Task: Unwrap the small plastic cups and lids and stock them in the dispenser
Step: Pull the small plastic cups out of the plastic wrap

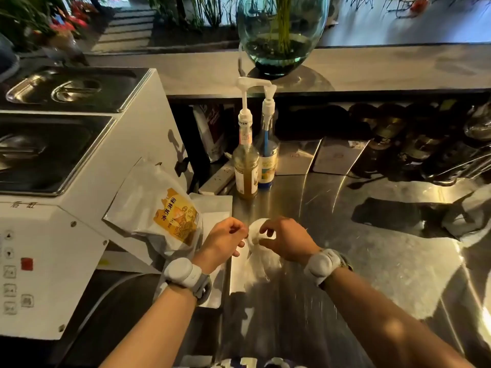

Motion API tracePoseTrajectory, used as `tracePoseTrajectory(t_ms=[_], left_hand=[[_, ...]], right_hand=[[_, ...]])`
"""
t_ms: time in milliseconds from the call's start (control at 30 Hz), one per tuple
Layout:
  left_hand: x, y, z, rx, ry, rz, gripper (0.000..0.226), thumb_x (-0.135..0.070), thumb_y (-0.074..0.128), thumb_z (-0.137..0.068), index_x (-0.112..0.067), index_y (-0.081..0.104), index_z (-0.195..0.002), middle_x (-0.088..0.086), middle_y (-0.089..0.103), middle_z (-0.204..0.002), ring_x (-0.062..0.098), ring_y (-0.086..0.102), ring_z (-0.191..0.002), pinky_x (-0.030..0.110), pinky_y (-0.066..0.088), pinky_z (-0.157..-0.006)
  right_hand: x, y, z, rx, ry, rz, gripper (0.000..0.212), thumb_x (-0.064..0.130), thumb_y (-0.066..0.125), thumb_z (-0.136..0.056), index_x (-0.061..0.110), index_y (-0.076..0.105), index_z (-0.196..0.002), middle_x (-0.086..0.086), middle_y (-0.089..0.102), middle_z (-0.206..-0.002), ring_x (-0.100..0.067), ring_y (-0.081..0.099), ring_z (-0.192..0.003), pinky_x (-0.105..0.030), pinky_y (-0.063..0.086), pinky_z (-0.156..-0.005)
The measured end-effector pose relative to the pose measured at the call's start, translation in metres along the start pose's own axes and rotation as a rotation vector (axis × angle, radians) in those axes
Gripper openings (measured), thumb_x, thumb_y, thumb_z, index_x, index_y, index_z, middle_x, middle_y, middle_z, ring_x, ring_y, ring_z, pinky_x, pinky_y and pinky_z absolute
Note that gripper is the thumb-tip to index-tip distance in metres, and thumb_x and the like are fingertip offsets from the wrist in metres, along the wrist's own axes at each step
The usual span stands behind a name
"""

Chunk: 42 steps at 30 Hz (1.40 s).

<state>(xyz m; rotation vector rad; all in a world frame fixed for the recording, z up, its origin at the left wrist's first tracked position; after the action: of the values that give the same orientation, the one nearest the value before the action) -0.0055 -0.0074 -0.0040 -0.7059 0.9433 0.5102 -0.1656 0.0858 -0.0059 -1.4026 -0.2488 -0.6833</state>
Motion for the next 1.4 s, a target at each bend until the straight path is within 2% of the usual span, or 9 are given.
tracePoseTrajectory(t_ms=[133, 233, 400, 600, 800, 900, 1100, 1300, 1400], left_hand=[[0.009, 0.004, -0.001, -0.018, -0.027, -0.022, 0.011, -0.025, 0.059, -0.099, -0.017, 0.063, -0.106, 0.007, 0.069, -0.103, 0.023, 0.068, -0.087, 0.032, 0.061, -0.069], [0.014, 0.006, -0.001, 0.012, -0.036, -0.014, 0.017, -0.028, 0.060, -0.099, -0.018, 0.063, -0.111, 0.006, 0.068, -0.107, 0.024, 0.069, -0.091, 0.031, 0.061, -0.068], [0.019, 0.003, -0.003, 0.032, -0.018, -0.004, 0.020, -0.032, 0.061, -0.098, -0.019, 0.062, -0.114, 0.005, 0.068, -0.108, 0.024, 0.069, -0.092, 0.035, 0.062, -0.072], [0.019, 0.005, -0.009, 0.061, 0.017, -0.014, 0.024, -0.029, 0.054, -0.103, -0.016, 0.063, -0.122, 0.006, 0.069, -0.110, 0.021, 0.070, -0.091, 0.032, 0.062, -0.070], [0.018, 0.007, -0.018, 0.075, 0.083, -0.034, 0.029, -0.026, 0.060, -0.100, -0.024, 0.065, -0.129, 0.003, 0.069, -0.113, 0.021, 0.069, -0.094, 0.025, 0.058, -0.063], [0.020, 0.008, -0.022, 0.062, 0.099, -0.023, 0.028, -0.023, 0.061, -0.100, -0.026, 0.066, -0.127, 0.001, 0.069, -0.111, 0.020, 0.068, -0.097, 0.026, 0.059, -0.067], [0.025, 0.013, -0.027, 0.046, 0.093, -0.011, 0.018, -0.023, 0.062, -0.099, -0.028, 0.066, -0.116, 0.001, 0.068, -0.098, 0.018, 0.065, -0.081, 0.022, 0.052, -0.059], [0.027, 0.018, -0.027, 0.062, 0.111, -0.060, 0.008, -0.025, 0.058, -0.101, -0.024, 0.064, -0.106, -0.005, 0.063, -0.089, 0.012, 0.060, -0.079, 0.013, 0.047, -0.056], [0.026, 0.018, -0.026, 0.075, 0.132, -0.112, 0.008, -0.028, 0.057, -0.102, -0.024, 0.064, -0.101, -0.006, 0.062, -0.090, 0.010, 0.058, -0.078, 0.014, 0.044, -0.057]], right_hand=[[-0.001, 0.009, 0.002, -0.023, -0.002, 0.045, 0.034, 0.043, 0.067, -0.091, 0.027, 0.067, -0.121, 0.004, 0.064, -0.113, -0.015, 0.061, -0.093, -0.021, 0.046, -0.077], [-0.003, 0.016, 0.001, -0.028, -0.018, 0.061, 0.034, 0.040, 0.067, -0.091, 0.027, 0.067, -0.122, 0.004, 0.062, -0.116, -0.018, 0.063, -0.097, -0.026, 0.050, -0.080], [-0.006, 0.024, -0.001, -0.040, -0.014, 0.064, 0.029, 0.042, 0.062, -0.094, 0.027, 0.069, -0.117, 0.002, 0.062, -0.110, -0.020, 0.063, -0.094, -0.034, 0.054, -0.081], [-0.010, 0.026, -0.005, -0.097, -0.003, -0.009, 0.028, 0.042, 0.061, -0.095, 0.026, 0.073, -0.115, 0.003, 0.064, -0.106, -0.016, 0.061, -0.090, -0.034, 0.055, -0.081], [-0.010, 0.025, -0.014, -0.143, 0.008, -0.081, 0.025, 0.040, 0.063, -0.094, 0.024, 0.075, -0.109, 0.006, 0.064, -0.098, -0.010, 0.057, -0.082, -0.026, 0.054, -0.075], [-0.009, 0.022, -0.015, -0.164, 0.012, -0.150, 0.020, 0.036, 0.066, -0.093, 0.023, 0.077, -0.104, 0.007, 0.065, -0.094, -0.010, 0.058, -0.079, -0.027, 0.054, -0.076], [-0.008, 0.022, -0.017, -0.189, 0.080, -0.343, 0.013, 0.024, 0.069, -0.093, 0.018, 0.079, -0.098, 0.008, 0.070, -0.085, 0.000, 0.058, -0.071, -0.008, 0.039, -0.067], [-0.007, 0.024, -0.017, -0.160, 0.112, -0.385, 0.014, 0.024, 0.067, -0.094, 0.015, 0.078, -0.096, 0.008, 0.069, -0.082, -0.001, 0.059, -0.071, -0.009, 0.041, -0.066], [-0.008, 0.025, -0.015, -0.170, 0.131, -0.421, 0.015, 0.023, 0.067, -0.094, 0.013, 0.078, -0.096, 0.004, 0.070, -0.083, -0.008, 0.062, -0.074, -0.023, 0.049, -0.074]])
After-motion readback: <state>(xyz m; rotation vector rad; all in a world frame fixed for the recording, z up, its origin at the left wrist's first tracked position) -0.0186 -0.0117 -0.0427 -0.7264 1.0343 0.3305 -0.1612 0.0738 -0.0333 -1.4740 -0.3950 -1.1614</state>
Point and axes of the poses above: each hand's wrist, its own z-axis away from the middle knuckle, its own y-axis out of the palm, x = y × z, the point moved 1 cm from there along -z, towards the middle knuckle
